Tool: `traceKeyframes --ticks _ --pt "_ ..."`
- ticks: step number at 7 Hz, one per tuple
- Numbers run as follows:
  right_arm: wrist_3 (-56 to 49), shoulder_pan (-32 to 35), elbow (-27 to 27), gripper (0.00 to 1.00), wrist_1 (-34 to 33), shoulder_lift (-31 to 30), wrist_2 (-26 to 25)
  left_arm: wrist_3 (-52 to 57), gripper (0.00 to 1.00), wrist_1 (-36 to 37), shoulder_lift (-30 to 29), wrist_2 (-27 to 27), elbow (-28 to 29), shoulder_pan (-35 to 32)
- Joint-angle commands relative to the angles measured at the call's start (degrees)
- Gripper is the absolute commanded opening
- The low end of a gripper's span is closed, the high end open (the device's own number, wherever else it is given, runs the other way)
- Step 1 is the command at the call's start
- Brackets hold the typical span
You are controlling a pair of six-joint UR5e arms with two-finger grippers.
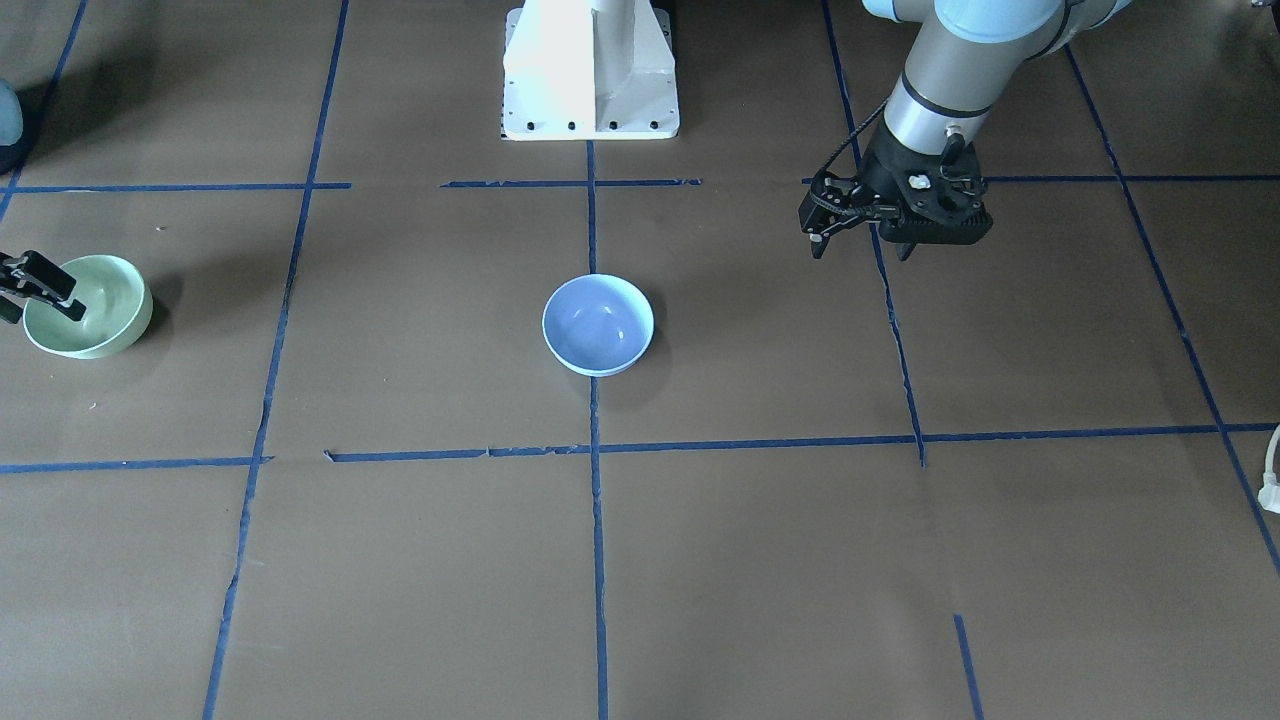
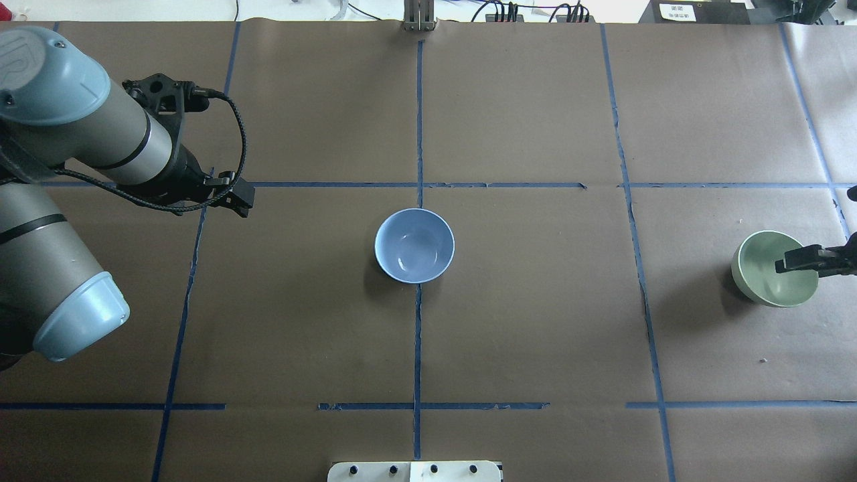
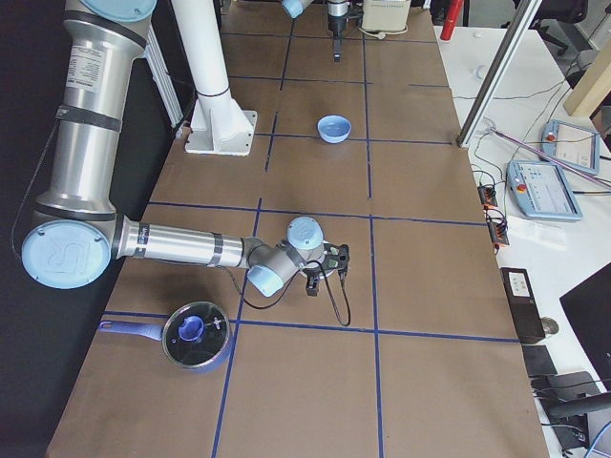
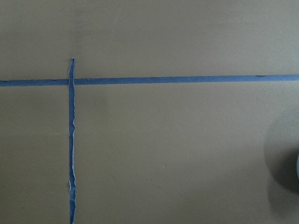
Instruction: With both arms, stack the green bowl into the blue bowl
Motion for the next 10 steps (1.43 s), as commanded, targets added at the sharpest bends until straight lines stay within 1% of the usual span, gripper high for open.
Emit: traceKeyframes --ticks 1,2,3,4,5,6,7,9,10 --pt "0.63 -0.36 -0.03 0.03 0.30 -0.18 0.33 0.70 1.00 0.00 0.30 -0.11 -0.01 -0.70" --pt "0.63 -0.18 0.58 0.00 0.57 -0.26 0.60 0.70 1.00 0.00 0.30 -0.11 -0.01 -0.87" --pt "0.72 1.21 1.63 0.00 0.48 -0.18 2.86 0.70 1.00 0.00 0.30 -0.11 -0.01 -0.87" --pt "0.72 4.44 2.25 0.00 0.48 0.17 6.80 0.70 1.00 0.00 0.30 -0.11 -0.01 -0.87" --pt "0.89 5.43 3.39 0.00 0.48 1.22 9.28 0.70 1.00 0.00 0.47 -0.11 -0.01 -0.96" --pt "6.12 5.36 4.53 0.00 -0.22 6.54 9.39 1.66 1.00 -0.09 1.78 -0.11 -0.01 -1.05" --pt "16.61 2.92 4.37 0.00 0.13 12.68 9.30 6.97 1.00 0.00 3.36 -0.20 -0.01 -2.70" --pt "28.42 -3.23 4.19 0.00 0.22 22.45 7.99 20.58 1.00 -0.87 8.09 -0.20 0.42 -7.44" --pt "32.32 -6.56 4.19 0.00 0.30 26.41 4.85 27.96 1.00 -0.88 10.21 -0.29 0.34 -10.34"
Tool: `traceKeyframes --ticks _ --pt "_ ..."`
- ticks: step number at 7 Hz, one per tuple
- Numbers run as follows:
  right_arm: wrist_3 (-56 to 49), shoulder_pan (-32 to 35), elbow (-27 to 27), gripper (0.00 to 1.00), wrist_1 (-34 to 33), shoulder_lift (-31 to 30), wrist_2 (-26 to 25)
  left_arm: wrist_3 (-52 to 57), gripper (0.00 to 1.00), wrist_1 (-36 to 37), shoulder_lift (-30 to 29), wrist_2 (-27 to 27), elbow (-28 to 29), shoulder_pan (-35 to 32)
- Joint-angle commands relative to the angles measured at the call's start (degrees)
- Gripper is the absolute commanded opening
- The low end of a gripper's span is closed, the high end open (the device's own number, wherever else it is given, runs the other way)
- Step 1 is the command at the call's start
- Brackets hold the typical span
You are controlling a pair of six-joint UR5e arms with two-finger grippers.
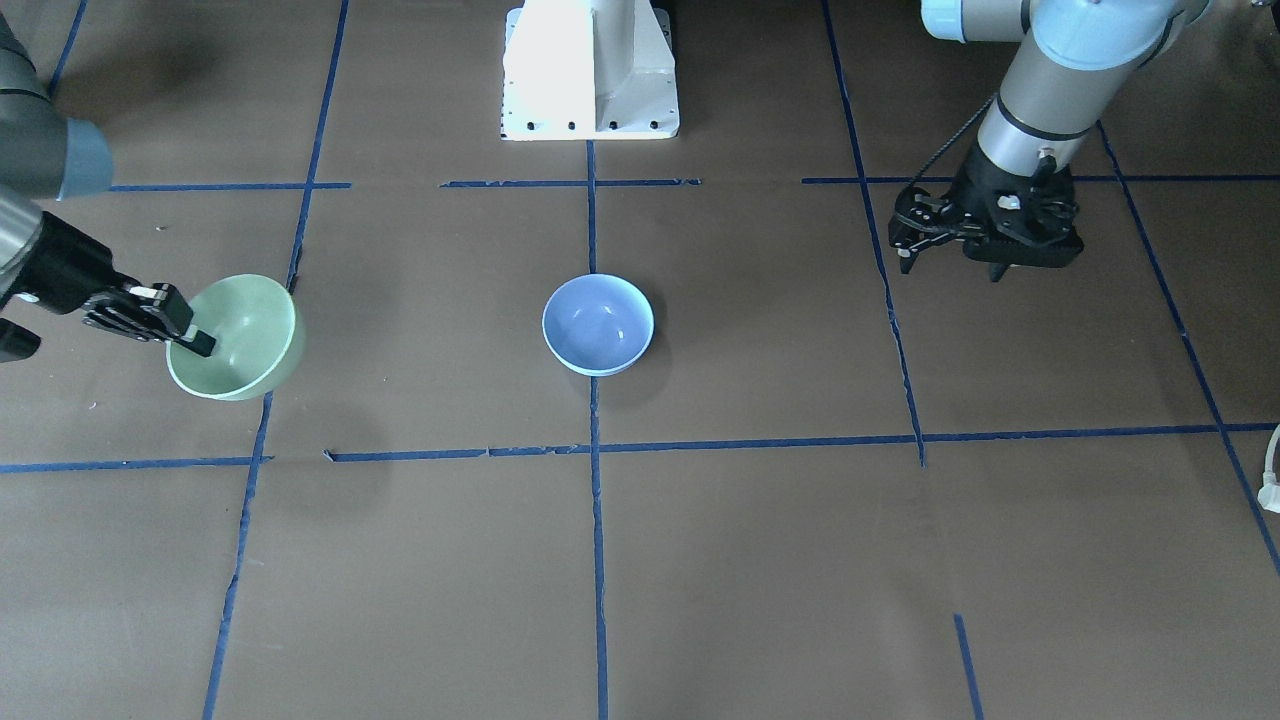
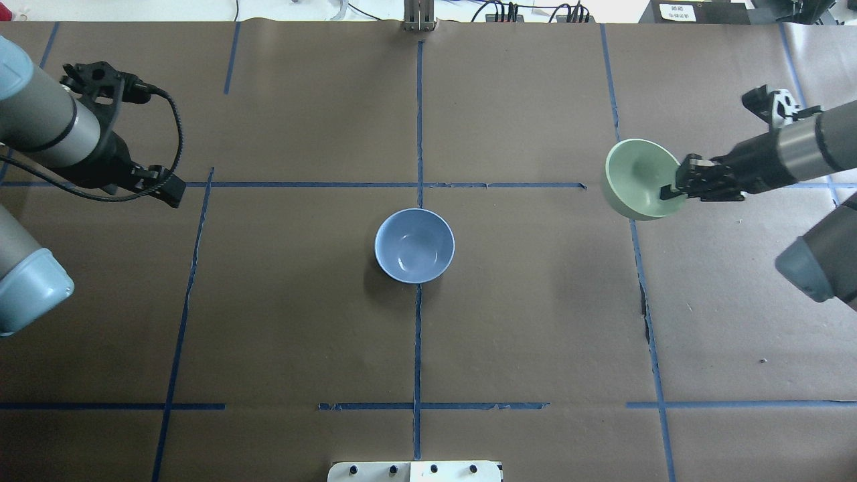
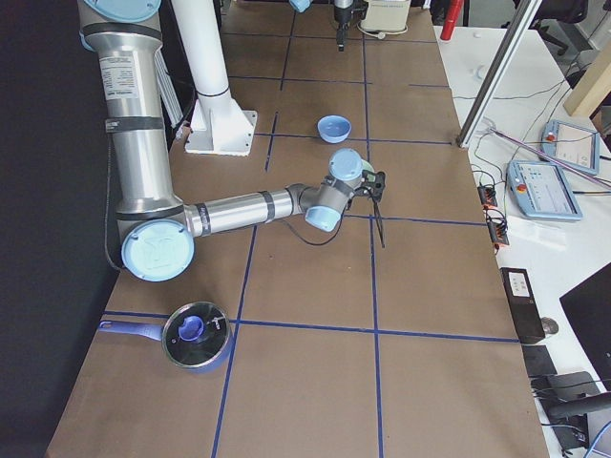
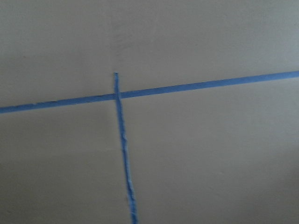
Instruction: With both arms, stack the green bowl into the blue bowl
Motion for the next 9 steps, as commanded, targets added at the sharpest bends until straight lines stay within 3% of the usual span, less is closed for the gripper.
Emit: traceKeyframes --ticks 1,4,5,7,9 --pt "9.17 -7.55 -0.12 0.00 0.17 8.35 -6.53 10.39 1.00 -0.35 4.42 0.02 0.20 -5.86" --pt "14.73 -17.75 -0.12 0.00 0.25 13.91 -19.53 10.92 1.00 -0.88 5.48 -1.83 3.27 -8.79" --pt "14.91 -20.22 -0.20 0.00 0.08 15.57 -22.19 11.20 1.00 -2.01 8.36 -2.09 4.32 -8.79" --pt "15.00 -23.83 -1.34 0.00 -0.18 17.78 -27.02 15.38 1.00 -3.26 9.09 -2.44 7.04 -13.25" --pt "14.48 -25.08 -2.13 0.02 -0.71 17.96 -27.49 21.11 1.00 -3.17 9.10 -2.70 9.51 -17.12"
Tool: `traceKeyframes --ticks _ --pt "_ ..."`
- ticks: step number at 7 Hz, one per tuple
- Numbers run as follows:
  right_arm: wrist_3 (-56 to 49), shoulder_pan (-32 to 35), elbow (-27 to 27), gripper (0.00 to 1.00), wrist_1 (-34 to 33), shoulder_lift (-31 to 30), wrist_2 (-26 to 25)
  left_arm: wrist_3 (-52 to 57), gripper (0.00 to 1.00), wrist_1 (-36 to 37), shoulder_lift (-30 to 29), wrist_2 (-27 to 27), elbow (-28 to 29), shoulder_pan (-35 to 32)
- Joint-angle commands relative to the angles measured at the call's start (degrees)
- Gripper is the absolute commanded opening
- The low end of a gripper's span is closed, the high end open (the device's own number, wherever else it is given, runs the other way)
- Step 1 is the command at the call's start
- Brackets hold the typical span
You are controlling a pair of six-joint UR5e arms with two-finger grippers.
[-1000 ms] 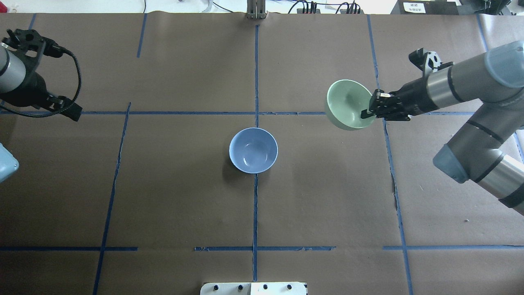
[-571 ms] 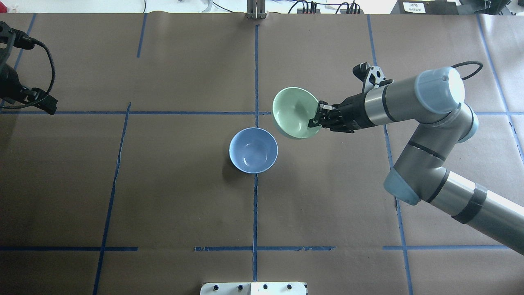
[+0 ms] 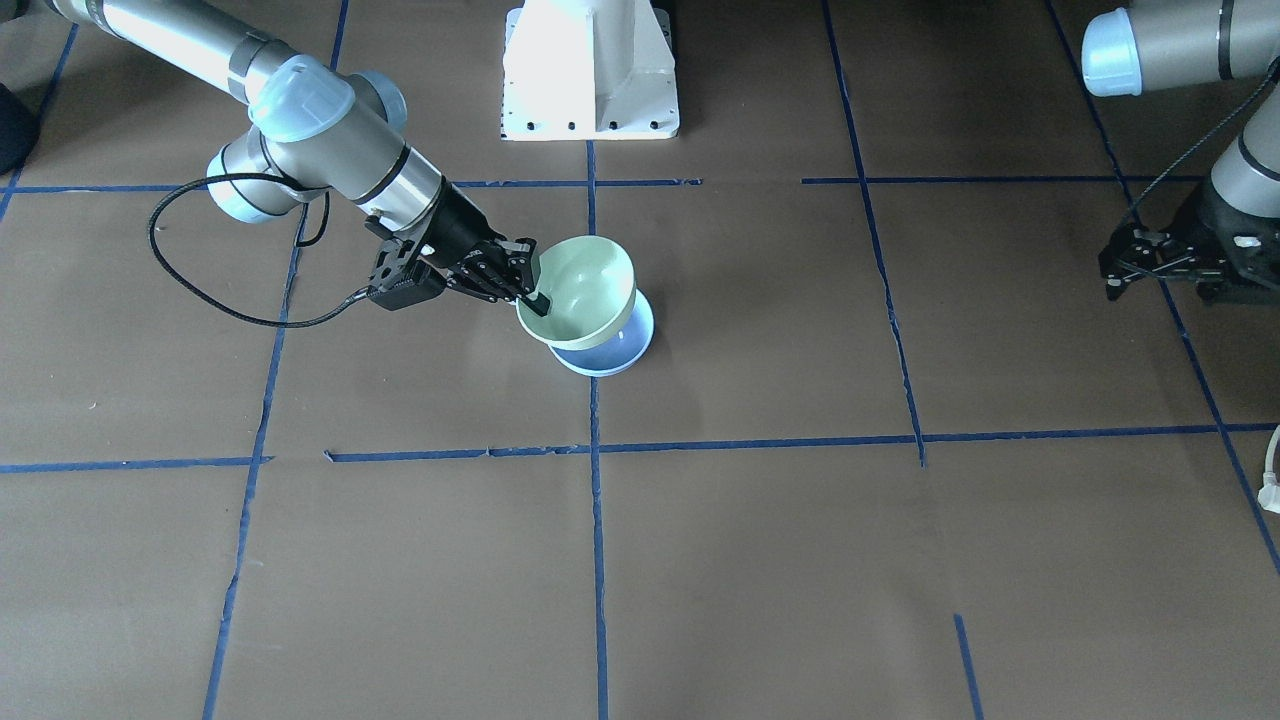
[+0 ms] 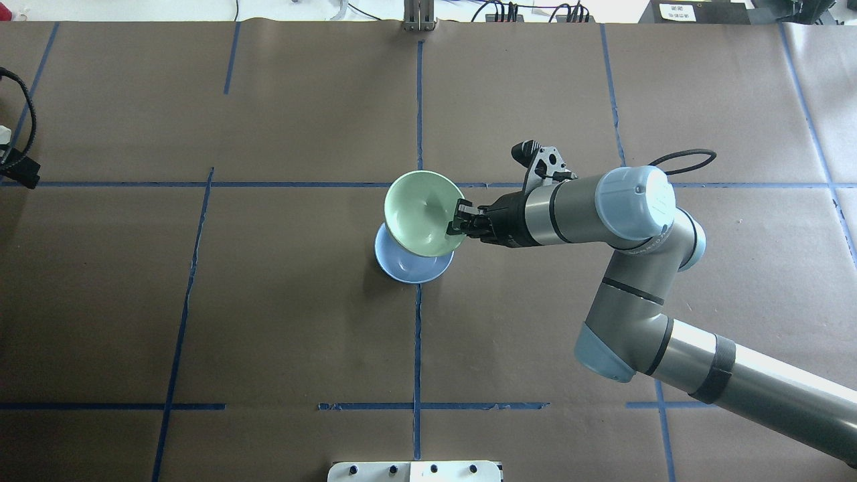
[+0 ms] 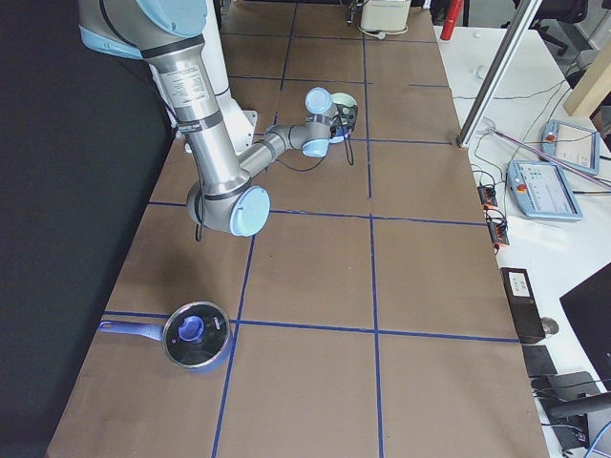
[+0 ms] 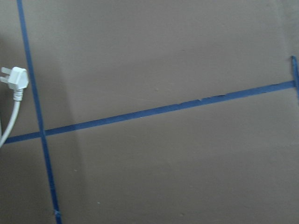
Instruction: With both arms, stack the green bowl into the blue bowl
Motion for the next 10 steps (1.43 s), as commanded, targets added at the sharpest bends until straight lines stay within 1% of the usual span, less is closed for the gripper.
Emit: traceKeyframes --ticks 1,2,4,5,6,7,8,9,10 --pt "-0.34 -0.90 -0.56 0.74 -2.09 0.43 -0.52 4.93 1.00 0.01 0.06 -0.15 2.25 -3.20" --pt "-0.16 -0.73 0.66 1.00 -3.85 0.52 -2.00 5.38 1.00 0.01 0.06 -0.15 2.52 -3.82" --pt "-0.42 1.63 2.33 1.00 -4.47 0.08 -1.67 5.39 1.00 0.01 0.06 -0.15 2.53 -3.83" --pt "-0.42 2.69 4.08 1.00 -7.79 0.08 -1.40 5.39 1.00 0.01 0.06 -0.15 2.53 -3.92" --pt "-0.68 4.27 7.14 1.00 -14.26 0.00 -1.14 5.56 1.00 0.35 0.15 -0.24 2.61 -5.22" --pt "-4.17 6.72 9.44 1.00 -21.98 -0.18 0.87 10.35 1.00 0.62 0.06 -1.28 3.92 -7.93" --pt "-14.47 9.53 11.63 1.00 -27.89 -0.53 3.50 15.97 1.00 0.53 -0.11 -7.65 8.11 -12.31" --pt "-22.32 13.13 13.57 1.00 -32.64 -3.05 7.09 23.42 1.00 0.45 -0.11 -11.10 12.15 -16.70" --pt "-29.10 18.64 13.59 1.00 -36.35 -4.12 12.61 28.97 1.00 0.45 -0.11 -11.66 15.33 -20.58"
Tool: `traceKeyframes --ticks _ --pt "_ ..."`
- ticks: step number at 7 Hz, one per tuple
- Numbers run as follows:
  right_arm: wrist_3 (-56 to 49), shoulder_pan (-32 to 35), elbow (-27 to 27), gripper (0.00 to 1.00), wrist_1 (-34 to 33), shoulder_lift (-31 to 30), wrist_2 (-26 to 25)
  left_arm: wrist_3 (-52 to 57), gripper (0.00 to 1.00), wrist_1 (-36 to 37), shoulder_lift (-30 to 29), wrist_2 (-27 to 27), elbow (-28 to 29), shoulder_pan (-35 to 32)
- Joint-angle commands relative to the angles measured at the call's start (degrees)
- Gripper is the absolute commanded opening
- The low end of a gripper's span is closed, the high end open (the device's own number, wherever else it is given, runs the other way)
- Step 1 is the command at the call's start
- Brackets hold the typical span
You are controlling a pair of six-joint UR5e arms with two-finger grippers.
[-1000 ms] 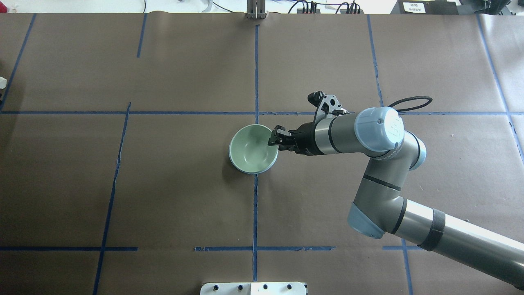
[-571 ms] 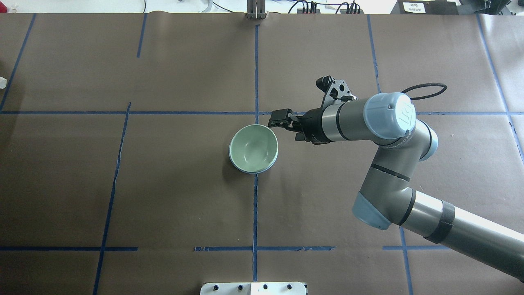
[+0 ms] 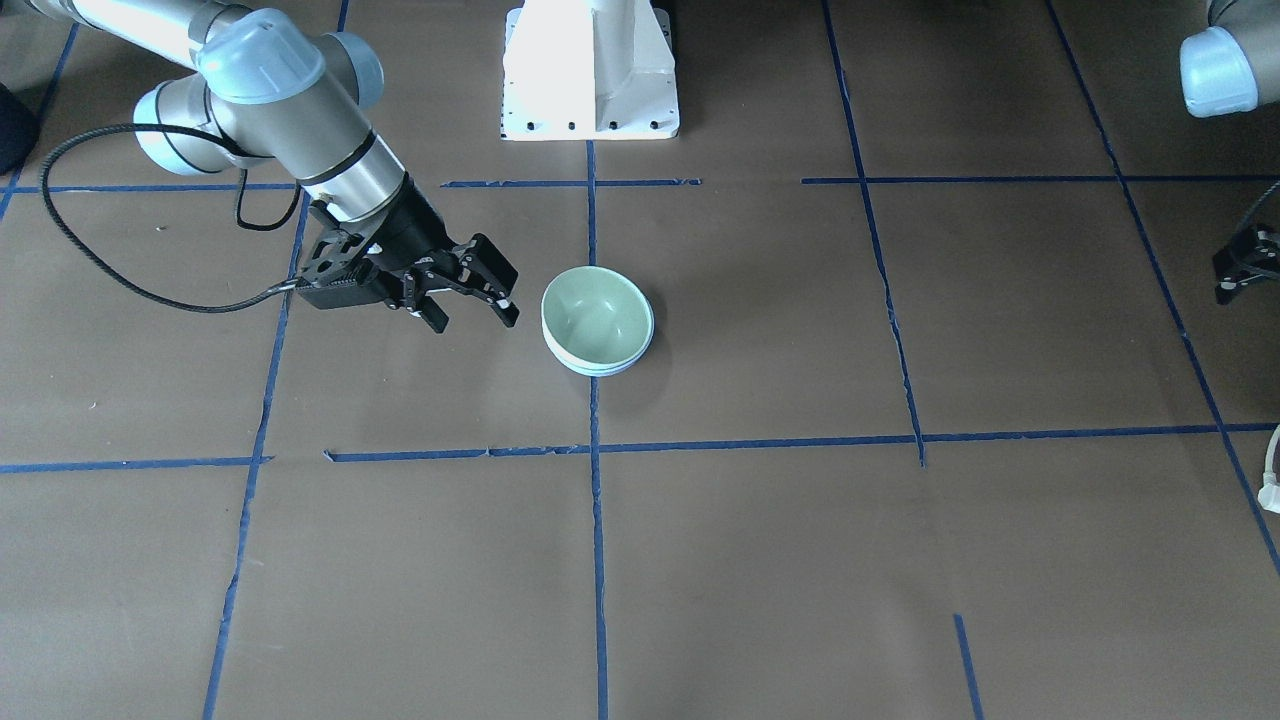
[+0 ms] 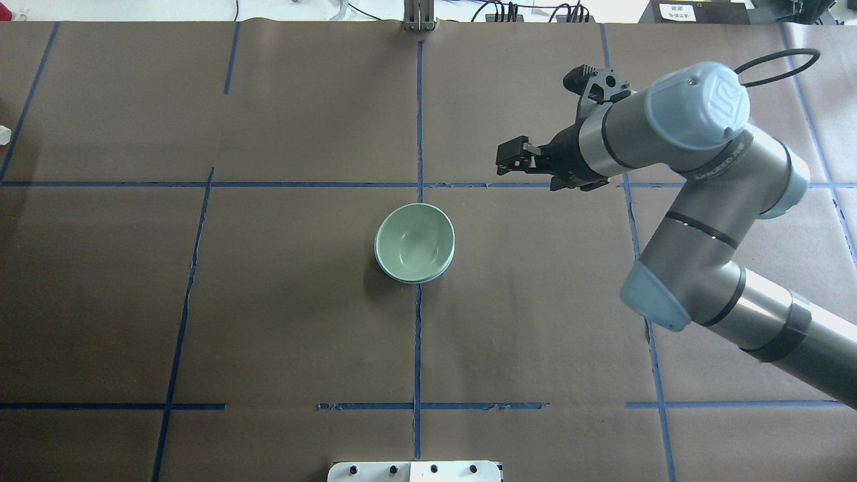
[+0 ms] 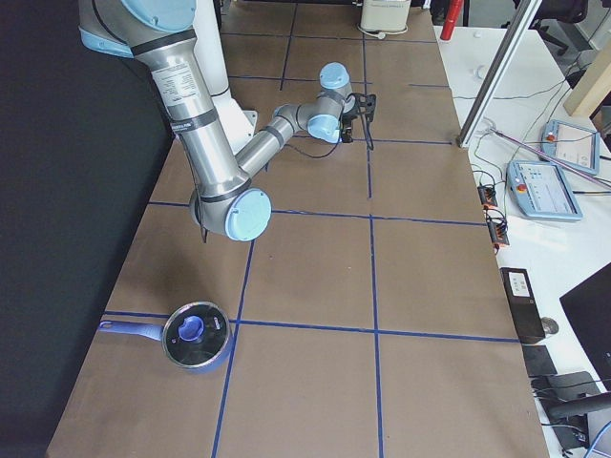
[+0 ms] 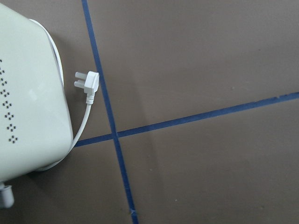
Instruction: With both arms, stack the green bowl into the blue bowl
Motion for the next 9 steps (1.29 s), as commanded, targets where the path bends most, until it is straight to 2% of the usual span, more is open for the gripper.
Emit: traceKeyframes --ticks 1,2,3,4,5,7,8,9 --pt "-17.24 10.08 0.92 1.00 -8.09 -3.93 9.69 9.56 1.00 -0.12 0.14 -4.30 6.15 -6.24" --pt "-27.77 15.17 0.23 1.00 -8.64 -8.22 14.00 9.67 1.00 -0.38 0.67 -5.72 7.83 -7.04" --pt "-38.58 18.87 -0.48 1.00 -8.73 -12.96 16.30 9.32 1.00 -0.47 2.07 -5.73 7.84 -7.13" --pt "-44.69 22.22 -0.48 1.00 -8.65 -17.62 17.11 8.97 1.00 -0.47 2.86 -5.64 8.02 -7.22" --pt "-45.97 24.25 0.47 1.00 -8.30 -22.19 17.29 8.97 1.00 -0.47 3.74 -5.64 7.93 -8.27" --pt "-46.15 28.46 -2.14 1.00 -7.77 -23.98 16.33 8.27 1.00 -0.38 4.80 -5.73 8.02 -9.85" --pt "-46.24 28.84 -3.89 1.00 -7.68 -24.34 14.32 0.52 1.00 -0.47 4.80 -5.73 7.59 -10.21" --pt "-46.50 30.93 -4.43 1.00 -7.86 -24.69 14.13 -2.08 1.00 -0.47 4.72 -5.82 7.49 -10.12"
